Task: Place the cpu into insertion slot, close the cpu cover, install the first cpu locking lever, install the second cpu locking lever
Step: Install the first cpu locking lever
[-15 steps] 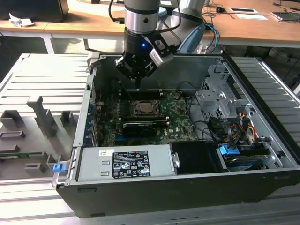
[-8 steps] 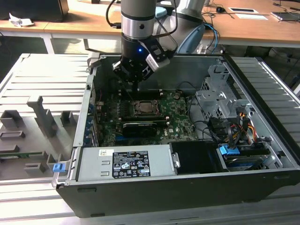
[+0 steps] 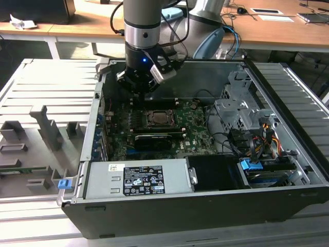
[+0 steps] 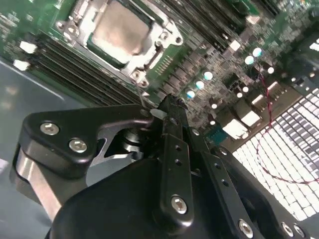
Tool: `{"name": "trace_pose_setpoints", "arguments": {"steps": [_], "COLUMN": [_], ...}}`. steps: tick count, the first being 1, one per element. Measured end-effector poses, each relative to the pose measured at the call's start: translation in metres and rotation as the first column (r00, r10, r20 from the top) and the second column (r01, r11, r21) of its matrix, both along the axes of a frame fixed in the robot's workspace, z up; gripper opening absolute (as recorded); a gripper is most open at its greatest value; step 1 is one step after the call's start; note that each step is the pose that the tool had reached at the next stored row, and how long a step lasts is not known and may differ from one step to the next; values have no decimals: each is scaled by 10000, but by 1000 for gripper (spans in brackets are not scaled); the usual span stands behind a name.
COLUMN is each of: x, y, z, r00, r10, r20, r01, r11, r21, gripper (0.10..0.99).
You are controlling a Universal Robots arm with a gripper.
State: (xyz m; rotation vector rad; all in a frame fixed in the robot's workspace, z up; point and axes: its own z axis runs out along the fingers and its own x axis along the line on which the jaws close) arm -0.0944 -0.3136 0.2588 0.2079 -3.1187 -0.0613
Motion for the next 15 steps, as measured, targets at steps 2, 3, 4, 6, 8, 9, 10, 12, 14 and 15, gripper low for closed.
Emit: {"name": "trace_pose_setpoints", "arguments": {"steps": [2,3,4,6,8,9,10,12,14,15], "x": [-116,-143,-155,-163,-174,-176,-179,-179,-174,-144], "y": [0,5,10,25,49,64,92,146,153,154], "z": [-23,-30,-34,-43,-49,-51,-53,-54,-55,-57], "r00": [10000,10000,10000,10000,10000,10000,10000,10000,10000,10000], "r10": [-1,-1,-1,-1,-5,-9,-13,-18,-30,-69], "r20": [10,14,13,12,12,13,15,28,30,31], "r01": [1,1,0,1,5,9,13,18,30,68], "r11": [10000,10000,10000,9999,9999,9999,9999,9999,9999,9999], "r21": [58,83,92,108,124,126,127,126,125,127], "gripper": [106,106,106,106,106,106,106,106,106,106]}}
